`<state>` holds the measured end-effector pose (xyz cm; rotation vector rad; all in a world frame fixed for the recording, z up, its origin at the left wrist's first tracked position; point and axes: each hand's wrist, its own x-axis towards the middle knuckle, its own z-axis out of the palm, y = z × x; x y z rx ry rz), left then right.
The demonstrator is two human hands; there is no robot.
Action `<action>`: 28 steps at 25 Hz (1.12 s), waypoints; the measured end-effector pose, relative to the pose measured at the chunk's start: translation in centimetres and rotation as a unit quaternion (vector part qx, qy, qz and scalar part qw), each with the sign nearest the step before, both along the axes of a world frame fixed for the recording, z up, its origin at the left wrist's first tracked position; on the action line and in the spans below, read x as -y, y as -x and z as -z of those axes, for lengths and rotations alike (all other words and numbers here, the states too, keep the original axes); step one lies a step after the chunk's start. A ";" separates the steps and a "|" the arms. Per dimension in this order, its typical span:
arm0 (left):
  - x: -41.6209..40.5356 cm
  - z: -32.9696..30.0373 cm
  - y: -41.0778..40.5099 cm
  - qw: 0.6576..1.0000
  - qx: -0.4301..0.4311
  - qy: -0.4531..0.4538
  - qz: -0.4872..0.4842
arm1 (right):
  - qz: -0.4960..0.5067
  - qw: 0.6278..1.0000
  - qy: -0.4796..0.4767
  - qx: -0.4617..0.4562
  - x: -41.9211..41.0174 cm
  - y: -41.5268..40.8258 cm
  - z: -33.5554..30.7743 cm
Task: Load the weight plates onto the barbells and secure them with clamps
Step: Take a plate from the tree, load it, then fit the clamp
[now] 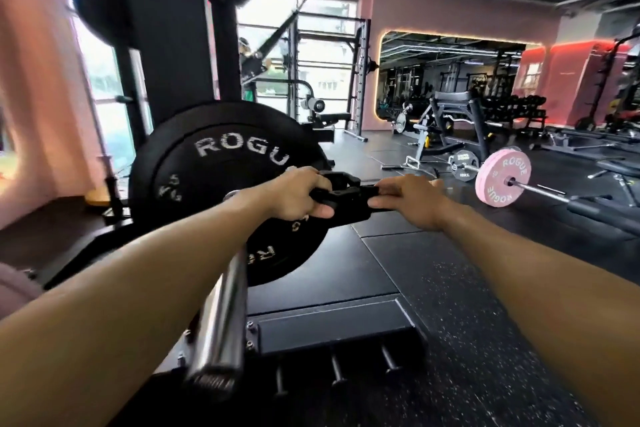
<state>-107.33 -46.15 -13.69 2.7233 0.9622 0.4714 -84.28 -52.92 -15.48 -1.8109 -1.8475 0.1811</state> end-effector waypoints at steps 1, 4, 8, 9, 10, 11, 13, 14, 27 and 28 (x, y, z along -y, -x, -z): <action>2.2 -0.2 2.1 1.000 0.013 0.014 0.002 | -0.018 1.000 0.001 -0.002 1.8 1.6 -0.3; 9.4 -0.8 7.8 0.983 0.139 0.123 0.009 | -0.082 0.993 0.028 -0.080 7.0 6.6 -1.5; 16.1 -0.9 12.7 0.931 0.264 0.253 -0.023 | -0.087 0.973 0.097 -0.191 13.3 11.3 -2.7; 17.3 -0.8 13.5 0.921 0.273 0.275 -0.036 | -0.088 0.961 0.119 -0.233 14.7 12.2 -2.9; 18.5 -0.7 14.2 0.910 0.286 0.297 -0.049 | -0.093 0.941 0.140 -0.293 15.8 13.2 -3.0; 19.3 -0.4 14.9 0.896 0.303 0.319 -0.065 | -0.096 0.919 0.154 -0.349 16.9 14.3 -3.2; 20.9 0.3 15.9 0.866 0.332 0.363 -0.089 | -0.096 0.889 0.169 -0.414 18.5 16.2 -3.2; 21.4 0.7 16.3 0.857 0.333 0.380 -0.098 | -0.096 0.884 0.178 -0.421 18.9 17.0 -3.1; 22.7 5.6 16.5 0.799 0.289 0.481 -0.216 | -0.011 0.882 0.261 -0.392 18.5 20.9 1.6; 22.4 6.3 16.2 0.793 0.301 0.484 -0.214 | -0.004 0.882 0.264 -0.391 18.2 20.8 2.0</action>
